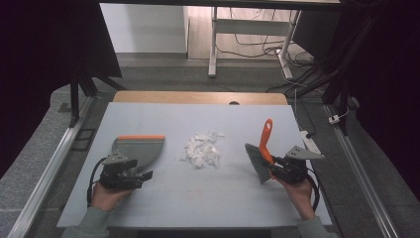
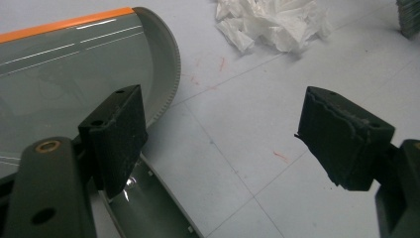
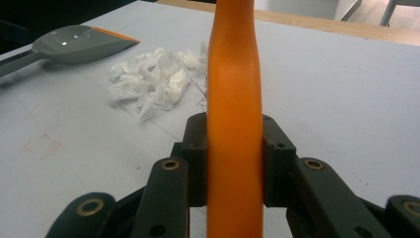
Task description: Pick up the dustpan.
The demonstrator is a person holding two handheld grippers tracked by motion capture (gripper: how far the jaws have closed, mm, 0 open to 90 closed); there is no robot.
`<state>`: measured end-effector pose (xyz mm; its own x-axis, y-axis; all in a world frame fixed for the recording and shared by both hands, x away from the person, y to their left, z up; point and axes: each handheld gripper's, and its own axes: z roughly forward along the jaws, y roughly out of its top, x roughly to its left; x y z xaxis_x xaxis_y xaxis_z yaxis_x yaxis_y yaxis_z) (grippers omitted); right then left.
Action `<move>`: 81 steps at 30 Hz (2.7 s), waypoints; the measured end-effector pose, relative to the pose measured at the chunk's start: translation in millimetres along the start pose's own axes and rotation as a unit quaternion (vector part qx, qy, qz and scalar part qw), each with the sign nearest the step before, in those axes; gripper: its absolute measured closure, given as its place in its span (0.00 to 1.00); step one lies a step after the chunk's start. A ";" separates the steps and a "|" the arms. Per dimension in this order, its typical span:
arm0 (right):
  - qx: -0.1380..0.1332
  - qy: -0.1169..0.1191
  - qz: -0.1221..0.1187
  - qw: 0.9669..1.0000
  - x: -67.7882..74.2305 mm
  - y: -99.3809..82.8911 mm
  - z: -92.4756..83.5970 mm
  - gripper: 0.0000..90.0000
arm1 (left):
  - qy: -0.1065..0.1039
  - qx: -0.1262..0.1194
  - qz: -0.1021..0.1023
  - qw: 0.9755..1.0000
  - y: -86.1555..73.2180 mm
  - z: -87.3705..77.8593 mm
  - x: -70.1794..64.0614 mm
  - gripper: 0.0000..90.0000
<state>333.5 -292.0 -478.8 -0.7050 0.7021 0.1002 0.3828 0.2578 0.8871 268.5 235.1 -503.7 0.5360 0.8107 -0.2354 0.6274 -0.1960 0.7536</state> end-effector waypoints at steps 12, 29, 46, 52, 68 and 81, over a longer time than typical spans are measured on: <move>-0.006 -0.001 0.006 1.000 0.1 1.1 -1.9 0.78 | -0.001 0.003 -0.001 1.000 0.8 0.1 -0.5 0.21; -0.011 0.000 0.008 1.000 1.9 2.7 -2.8 0.78 | 0.000 0.004 -0.001 1.000 2.9 -1.2 -2.2 0.22; -0.014 -0.002 0.008 1.000 1.3 3.4 -4.4 0.78 | 0.036 0.036 -0.004 0.999 26.4 -11.7 -12.7 0.22; -0.017 -0.003 0.010 1.000 1.8 4.7 -6.2 0.78 | 0.039 0.049 -0.046 0.997 34.1 -17.4 -9.9 0.21; -0.017 -0.001 0.008 1.000 0.9 4.6 -6.1 0.78 | 0.116 0.152 -0.102 0.976 34.7 -7.4 9.3 0.11; -0.010 -0.004 0.004 1.000 1.7 3.7 -3.3 0.78 | 0.105 0.165 -0.156 0.968 11.6 -1.6 27.9 0.08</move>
<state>331.8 -292.0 -473.9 -0.6980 0.7086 0.1033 0.3761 0.2400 0.8949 289.9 256.3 -500.5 0.1870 0.9464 -0.2635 0.9052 -0.0617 0.4204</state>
